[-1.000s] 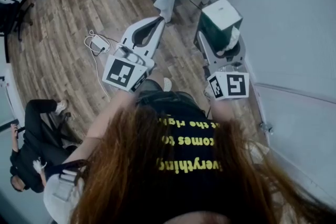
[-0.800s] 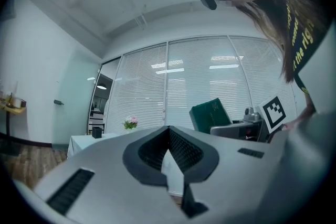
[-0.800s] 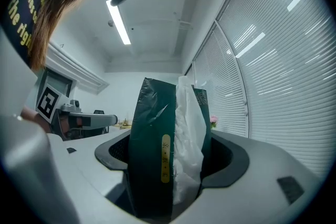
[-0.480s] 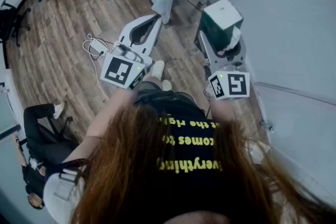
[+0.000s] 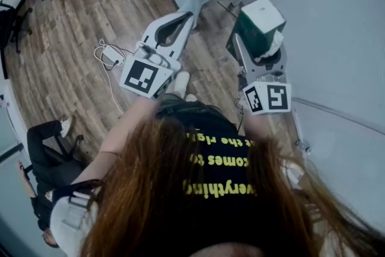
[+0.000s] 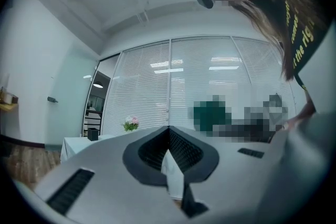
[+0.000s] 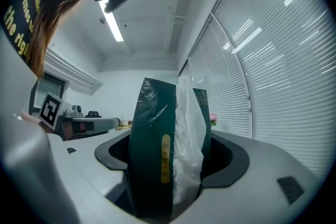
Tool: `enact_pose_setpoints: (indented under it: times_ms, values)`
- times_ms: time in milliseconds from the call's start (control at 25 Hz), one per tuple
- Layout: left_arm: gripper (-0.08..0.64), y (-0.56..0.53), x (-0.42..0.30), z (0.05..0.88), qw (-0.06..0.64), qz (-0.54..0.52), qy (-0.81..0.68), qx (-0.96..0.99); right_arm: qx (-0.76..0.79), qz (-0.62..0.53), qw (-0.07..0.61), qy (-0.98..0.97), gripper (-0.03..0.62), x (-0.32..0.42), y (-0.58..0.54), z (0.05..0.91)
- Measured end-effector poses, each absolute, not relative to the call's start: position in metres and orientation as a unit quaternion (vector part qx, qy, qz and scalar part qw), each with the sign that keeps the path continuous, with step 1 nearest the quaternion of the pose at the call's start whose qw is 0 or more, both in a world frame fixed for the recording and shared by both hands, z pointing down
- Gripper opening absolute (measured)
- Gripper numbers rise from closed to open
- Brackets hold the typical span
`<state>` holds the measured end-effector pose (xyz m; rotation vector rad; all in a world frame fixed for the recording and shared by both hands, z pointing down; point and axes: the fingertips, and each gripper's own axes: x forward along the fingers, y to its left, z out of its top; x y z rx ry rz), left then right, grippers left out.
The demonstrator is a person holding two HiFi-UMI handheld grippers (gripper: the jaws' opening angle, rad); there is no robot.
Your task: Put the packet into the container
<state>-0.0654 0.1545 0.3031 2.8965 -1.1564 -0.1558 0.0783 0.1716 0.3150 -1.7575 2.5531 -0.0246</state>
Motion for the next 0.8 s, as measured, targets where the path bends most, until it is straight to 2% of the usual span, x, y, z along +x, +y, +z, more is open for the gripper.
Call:
enact_pose_setpoints:
  times_ms: [800]
  values:
    - [0.002, 0.037, -0.082, 0.31, 0.018, -0.051, -0.36, 0.931, -0.584, -0.019, 0.029, 0.811, 0.382, 0.078, 0.051, 0.308]
